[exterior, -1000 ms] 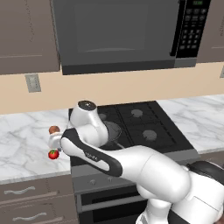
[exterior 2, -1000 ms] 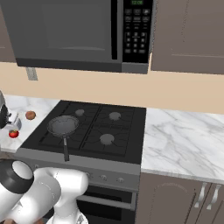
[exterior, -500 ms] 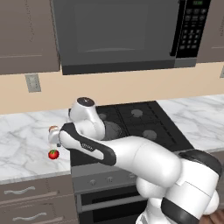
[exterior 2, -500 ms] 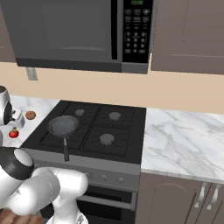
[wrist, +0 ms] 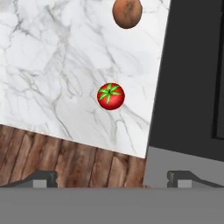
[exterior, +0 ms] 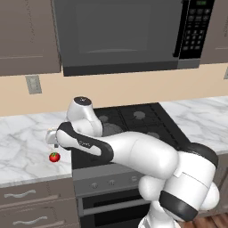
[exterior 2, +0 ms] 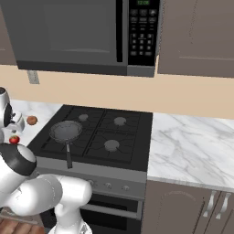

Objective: Place the pan on the front left burner on the stove. Then place the tomato and the onion in the pan and turn on the front left burner.

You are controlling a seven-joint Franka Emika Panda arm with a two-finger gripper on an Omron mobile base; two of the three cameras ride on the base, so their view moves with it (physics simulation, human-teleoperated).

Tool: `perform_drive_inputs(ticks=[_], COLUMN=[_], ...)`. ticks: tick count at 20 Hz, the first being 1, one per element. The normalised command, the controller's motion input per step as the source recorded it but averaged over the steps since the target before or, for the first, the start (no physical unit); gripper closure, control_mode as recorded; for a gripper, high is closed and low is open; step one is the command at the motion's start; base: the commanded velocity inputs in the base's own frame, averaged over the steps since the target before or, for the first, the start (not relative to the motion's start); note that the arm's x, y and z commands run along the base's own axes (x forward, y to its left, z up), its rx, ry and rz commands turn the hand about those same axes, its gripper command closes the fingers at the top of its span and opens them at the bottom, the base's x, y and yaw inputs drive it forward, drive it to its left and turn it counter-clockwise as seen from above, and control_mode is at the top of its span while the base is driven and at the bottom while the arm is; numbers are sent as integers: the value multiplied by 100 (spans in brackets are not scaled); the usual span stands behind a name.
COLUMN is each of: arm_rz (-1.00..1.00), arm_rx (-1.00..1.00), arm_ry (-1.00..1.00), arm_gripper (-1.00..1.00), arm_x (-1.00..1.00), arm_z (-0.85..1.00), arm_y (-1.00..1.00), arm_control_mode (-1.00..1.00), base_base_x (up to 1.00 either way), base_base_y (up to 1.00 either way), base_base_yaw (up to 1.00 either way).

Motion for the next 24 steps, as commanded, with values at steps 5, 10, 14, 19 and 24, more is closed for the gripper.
perform_drive_inputs(ticks=[5,10,14,19,24], arm_rz=[-1,-1,-1,-2,-1], arm_rx=[0,0,0,-1,-1], arm_ry=[0,0,0,0,0], arm_gripper=[-100,-100,-100,-100,-100], arm_x=[2,12,17,3,7], arm_z=[0,-2,-5,-1,0], arm_y=[23,16,4,0,0], arm_control_mode=[-100,-100,-100,-100,-100], base_base_x=[0,0,0,0,0], base_base_y=[0,0,0,0,0], base_base_yaw=[0,0,0,0,0])
